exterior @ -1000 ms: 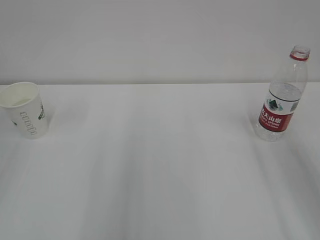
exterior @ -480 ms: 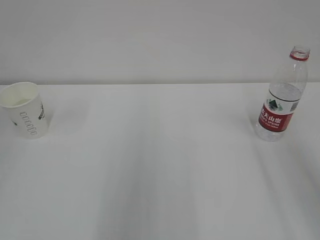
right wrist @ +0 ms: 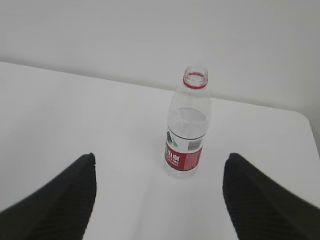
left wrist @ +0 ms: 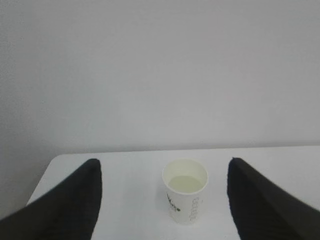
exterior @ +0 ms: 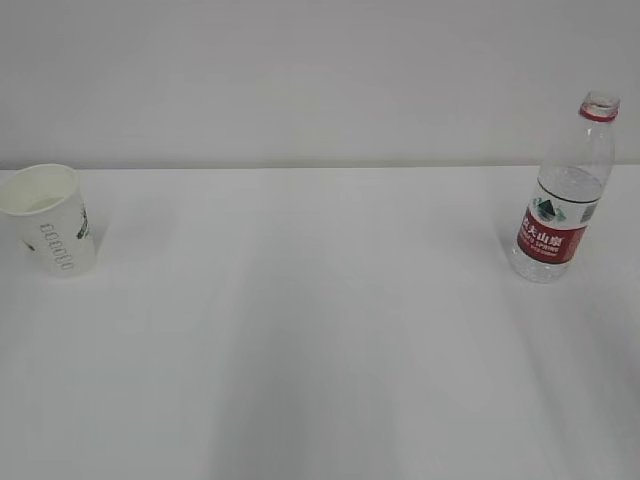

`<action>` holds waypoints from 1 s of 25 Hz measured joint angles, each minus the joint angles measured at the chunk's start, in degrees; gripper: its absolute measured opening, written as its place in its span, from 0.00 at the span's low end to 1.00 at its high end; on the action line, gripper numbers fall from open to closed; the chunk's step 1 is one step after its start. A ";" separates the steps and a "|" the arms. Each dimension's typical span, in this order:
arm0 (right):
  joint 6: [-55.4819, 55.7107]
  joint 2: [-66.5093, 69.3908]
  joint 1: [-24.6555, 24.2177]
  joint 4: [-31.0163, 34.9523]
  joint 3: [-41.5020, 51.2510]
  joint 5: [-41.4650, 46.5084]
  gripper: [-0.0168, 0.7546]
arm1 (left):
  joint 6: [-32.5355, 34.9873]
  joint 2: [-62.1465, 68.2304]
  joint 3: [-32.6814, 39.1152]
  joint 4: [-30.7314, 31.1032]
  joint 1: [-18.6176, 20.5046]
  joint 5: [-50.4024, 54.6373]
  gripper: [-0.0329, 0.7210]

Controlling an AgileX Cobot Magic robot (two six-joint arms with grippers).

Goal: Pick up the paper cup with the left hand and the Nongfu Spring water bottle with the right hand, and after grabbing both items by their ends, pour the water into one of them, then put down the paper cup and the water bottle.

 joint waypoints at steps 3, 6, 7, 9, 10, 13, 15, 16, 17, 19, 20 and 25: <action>0.00 -1.62 0.00 -0.09 0.00 3.75 0.79 | 0.04 0.00 -2.49 0.10 0.00 5.98 0.80; 0.24 -3.58 0.00 -0.82 0.00 7.65 0.79 | 0.36 -0.09 -3.34 0.10 0.00 11.39 0.79; 0.56 -4.24 0.00 -1.52 0.00 8.98 0.79 | 0.48 -0.13 -3.34 0.10 0.00 12.99 0.79; 2.33 -5.43 0.00 -3.58 0.00 11.47 0.79 | 0.86 -0.13 -3.34 0.10 0.00 16.98 0.79; 3.41 -5.89 0.00 -4.48 0.00 12.83 0.79 | 0.85 -0.22 -3.34 0.10 0.00 18.45 0.79; 5.60 -7.41 0.00 -6.63 0.00 16.89 0.79 | 0.98 -0.22 -3.34 0.10 0.00 22.45 0.79; 6.06 -8.34 0.00 -7.11 0.00 19.48 0.79 | 0.98 -0.22 -3.34 0.10 0.00 24.52 0.79; 6.41 -8.83 0.00 -7.22 0.00 20.99 0.79 | 0.98 -0.22 -3.34 0.10 0.00 25.58 0.78; 6.57 -9.18 0.00 -7.22 0.00 22.58 0.79 | 0.98 -0.22 -3.34 0.10 0.00 26.47 0.78; 7.06 -9.86 0.00 -7.22 0.00 25.48 0.79 | 1.02 -0.22 -3.34 0.00 0.00 28.29 0.76; 7.20 -10.04 0.00 -7.32 0.00 26.76 0.79 | 1.02 -0.22 -3.34 0.00 0.00 28.82 0.76; 8.43 -10.27 0.00 -7.32 0.10 32.05 0.79 | 1.02 -0.22 -3.34 0.00 0.00 33.56 0.75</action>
